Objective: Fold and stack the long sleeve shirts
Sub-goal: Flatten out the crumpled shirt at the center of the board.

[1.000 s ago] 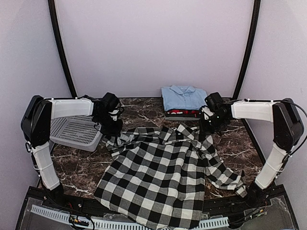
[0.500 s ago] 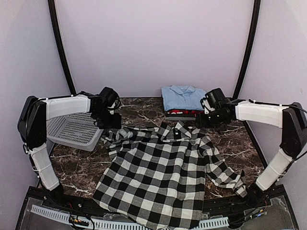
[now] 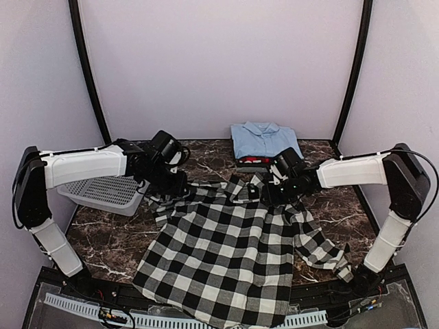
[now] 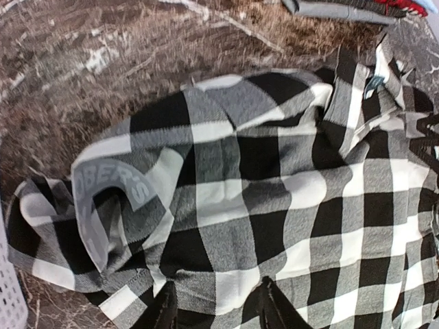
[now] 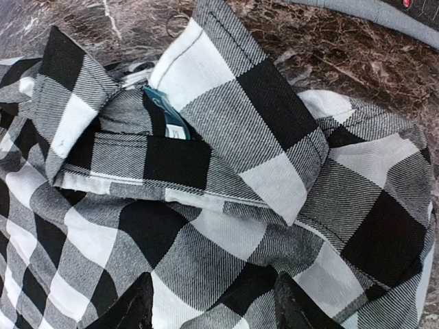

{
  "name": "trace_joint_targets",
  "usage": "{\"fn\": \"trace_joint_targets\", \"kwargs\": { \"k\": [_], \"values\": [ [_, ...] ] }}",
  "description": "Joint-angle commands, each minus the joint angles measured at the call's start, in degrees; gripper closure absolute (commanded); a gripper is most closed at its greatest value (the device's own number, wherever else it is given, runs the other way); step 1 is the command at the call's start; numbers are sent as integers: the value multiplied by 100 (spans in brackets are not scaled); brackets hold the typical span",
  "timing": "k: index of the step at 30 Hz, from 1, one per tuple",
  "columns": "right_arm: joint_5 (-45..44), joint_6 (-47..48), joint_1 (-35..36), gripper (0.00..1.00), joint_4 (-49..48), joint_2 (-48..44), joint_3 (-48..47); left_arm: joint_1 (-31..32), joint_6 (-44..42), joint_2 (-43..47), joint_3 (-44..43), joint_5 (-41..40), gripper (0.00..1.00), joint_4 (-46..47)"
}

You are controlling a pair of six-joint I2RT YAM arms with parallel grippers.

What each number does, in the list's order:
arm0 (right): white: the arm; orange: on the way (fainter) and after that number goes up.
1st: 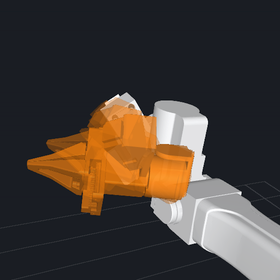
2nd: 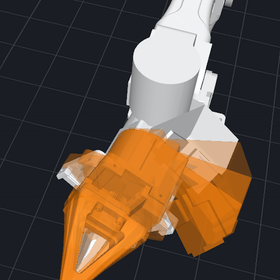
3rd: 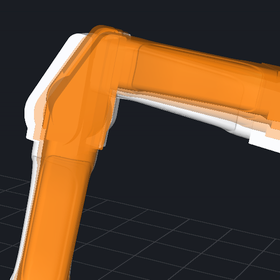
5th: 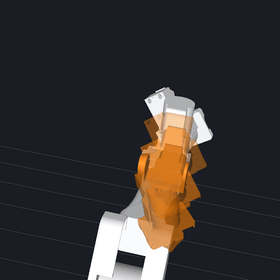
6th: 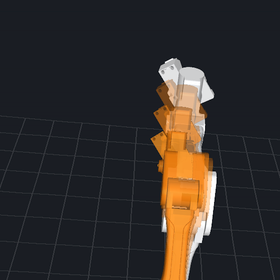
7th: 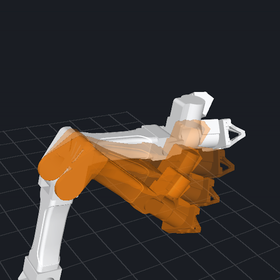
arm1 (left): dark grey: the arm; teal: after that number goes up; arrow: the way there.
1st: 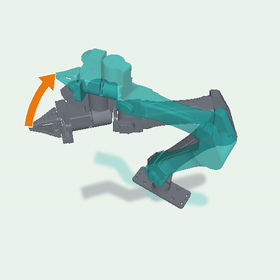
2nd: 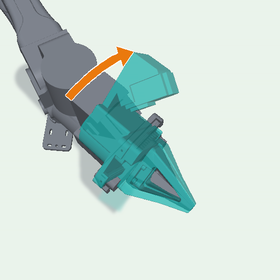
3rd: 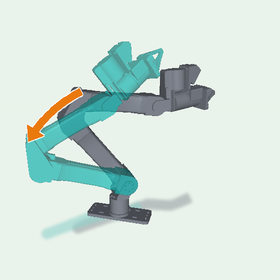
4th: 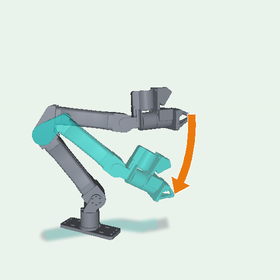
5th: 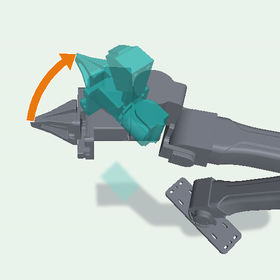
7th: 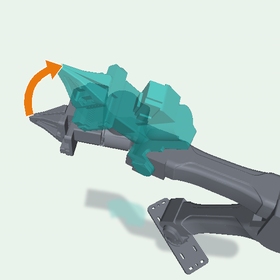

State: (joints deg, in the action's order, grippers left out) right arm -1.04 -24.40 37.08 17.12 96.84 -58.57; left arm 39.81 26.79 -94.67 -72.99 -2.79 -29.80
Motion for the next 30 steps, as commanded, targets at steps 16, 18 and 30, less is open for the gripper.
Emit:
{"fn": "trace_joint_targets", "kwargs": {
  "k": [16,18,30],
  "values": [
    [-24,-247,-327,46,-768,900,-583,0,34,-1349,-254,395,66,315],
    [57,-192,-431,46,-777,1057,-740,0,29,-1366,-220,372,66,300],
    [294,-4,-623,46,-835,1376,-1650,34,14,-1146,-144,591,65,324]
  ]
}}
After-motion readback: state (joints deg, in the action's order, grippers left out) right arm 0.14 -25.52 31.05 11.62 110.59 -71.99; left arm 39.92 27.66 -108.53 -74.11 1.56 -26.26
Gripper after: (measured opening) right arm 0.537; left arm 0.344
